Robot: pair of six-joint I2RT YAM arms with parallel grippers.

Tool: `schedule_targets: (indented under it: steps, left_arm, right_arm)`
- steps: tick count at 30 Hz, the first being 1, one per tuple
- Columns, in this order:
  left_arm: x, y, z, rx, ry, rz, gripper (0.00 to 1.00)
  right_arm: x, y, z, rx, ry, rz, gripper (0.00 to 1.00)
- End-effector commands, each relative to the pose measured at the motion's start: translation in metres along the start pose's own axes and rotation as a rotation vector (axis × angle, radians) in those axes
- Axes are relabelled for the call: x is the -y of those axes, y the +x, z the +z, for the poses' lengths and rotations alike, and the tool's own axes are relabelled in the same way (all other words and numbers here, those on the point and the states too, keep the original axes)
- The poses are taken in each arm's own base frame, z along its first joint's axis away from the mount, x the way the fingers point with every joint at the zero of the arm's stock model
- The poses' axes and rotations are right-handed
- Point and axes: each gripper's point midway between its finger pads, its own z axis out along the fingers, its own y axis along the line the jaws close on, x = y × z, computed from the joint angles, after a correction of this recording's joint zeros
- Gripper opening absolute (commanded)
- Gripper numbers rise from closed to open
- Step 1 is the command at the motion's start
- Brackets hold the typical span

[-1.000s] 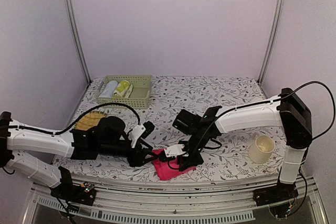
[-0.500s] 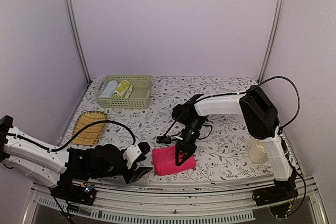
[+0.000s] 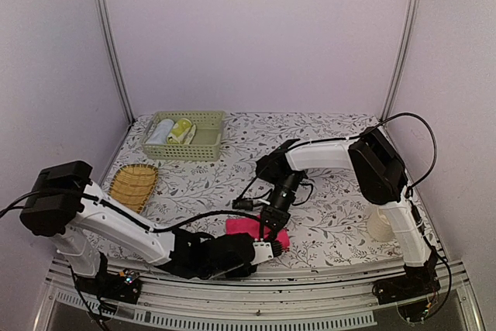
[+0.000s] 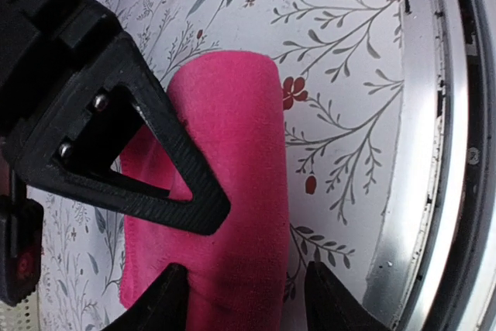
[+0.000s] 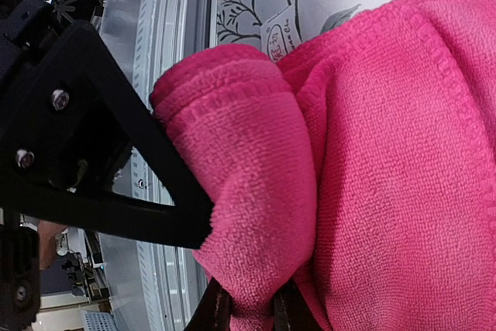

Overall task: Roll the towels
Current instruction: Roll the towel at the center of the board.

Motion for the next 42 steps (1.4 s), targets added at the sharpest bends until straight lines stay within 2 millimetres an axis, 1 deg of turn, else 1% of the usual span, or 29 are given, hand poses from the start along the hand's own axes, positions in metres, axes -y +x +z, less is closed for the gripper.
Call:
schedule_targets:
  steps: [1, 4, 7, 8, 9, 10, 11, 13, 14, 16, 18, 19, 22, 26, 27, 29, 31, 34, 35, 36, 39, 42]
  left_arm:
    - [-0.006, 0.014, 0.016, -0.099, -0.093, 0.139, 0.54]
    - [-0.006, 0.025, 0.024, -0.151, -0.119, 0.168, 0.50]
    - [-0.003, 0.034, 0.029, -0.190, -0.101, 0.171, 0.40]
    - [-0.003, 0.037, 0.030, -0.198, -0.089, 0.160, 0.36]
    - [-0.002, 0.038, 0.031, -0.204, -0.071, 0.149, 0.32]
    - [-0.001, 0.039, 0.031, -0.209, -0.053, 0.131, 0.28]
    - [-0.001, 0.041, 0.031, -0.213, -0.031, 0.112, 0.24]
    - [0.002, 0.041, 0.030, -0.212, 0.025, 0.062, 0.18]
    - [0.004, 0.040, 0.030, -0.211, 0.050, 0.039, 0.16]
    - [0.006, 0.039, 0.031, -0.215, 0.103, -0.009, 0.13]
    - [0.011, 0.039, 0.033, -0.227, 0.170, -0.063, 0.10]
    - [0.016, 0.039, 0.033, -0.231, 0.216, -0.087, 0.09]
    - [0.027, 0.042, 0.036, -0.258, 0.312, -0.146, 0.06]
    - [0.039, 0.039, 0.036, -0.296, 0.473, -0.261, 0.04]
    - [0.040, 0.036, 0.035, -0.297, 0.509, -0.292, 0.04]
    - [0.040, 0.029, 0.032, -0.298, 0.577, -0.363, 0.03]
    - [0.041, 0.026, 0.031, -0.310, 0.663, -0.452, 0.03]
    - [0.040, 0.021, 0.029, -0.316, 0.763, -0.563, 0.04]
    - [0.044, 0.026, 0.032, -0.344, 0.795, -0.600, 0.04]
    - [0.044, 0.028, 0.034, -0.359, 0.816, -0.641, 0.03]
    - [0.039, 0.030, 0.037, -0.376, 0.876, -0.739, 0.03]
    - [0.034, 0.033, 0.038, -0.382, 0.923, -0.814, 0.02]
  right_arm:
    - [0.040, 0.044, 0.029, -0.156, 0.068, 0.061, 0.13]
    - [0.037, 0.045, 0.030, -0.155, 0.061, 0.058, 0.13]
    - [0.032, 0.042, 0.025, -0.136, 0.051, 0.053, 0.15]
    - [0.029, 0.042, 0.022, -0.127, 0.052, 0.052, 0.17]
    - [0.025, 0.040, 0.016, -0.115, 0.060, 0.046, 0.22]
    - [0.022, 0.039, 0.009, -0.100, 0.073, 0.038, 0.30]
    - [0.014, 0.033, -0.005, -0.067, 0.103, 0.010, 0.37]
    - [0.002, 0.026, -0.029, -0.009, 0.142, -0.022, 0.44]
    - [-0.009, 0.021, -0.045, 0.028, 0.166, -0.053, 0.45]
    - [-0.018, 0.016, -0.071, 0.095, 0.204, -0.078, 0.46]
    - [-0.027, 0.011, -0.096, 0.185, 0.244, -0.099, 0.46]
    - [-0.035, 0.011, -0.105, 0.227, 0.248, -0.109, 0.46]
    - [-0.041, 0.013, -0.136, 0.323, 0.332, -0.137, 0.46]
    - [-0.051, 0.023, -0.162, 0.404, 0.500, -0.207, 0.44]
    - [-0.059, 0.022, -0.175, 0.455, 0.566, -0.258, 0.43]
    - [-0.058, 0.036, -0.183, 0.499, 0.641, -0.266, 0.42]
    - [-0.059, 0.049, -0.183, 0.496, 0.699, -0.291, 0.41]
    - [-0.065, 0.057, -0.177, 0.485, 0.746, -0.358, 0.41]
    - [-0.064, 0.059, -0.173, 0.467, 0.758, -0.361, 0.42]
    - [-0.063, 0.059, -0.168, 0.445, 0.766, -0.363, 0.44]
    - [-0.060, 0.058, -0.151, 0.353, 0.795, -0.399, 0.45]
    - [-0.058, 0.055, -0.127, 0.261, 0.841, -0.472, 0.45]
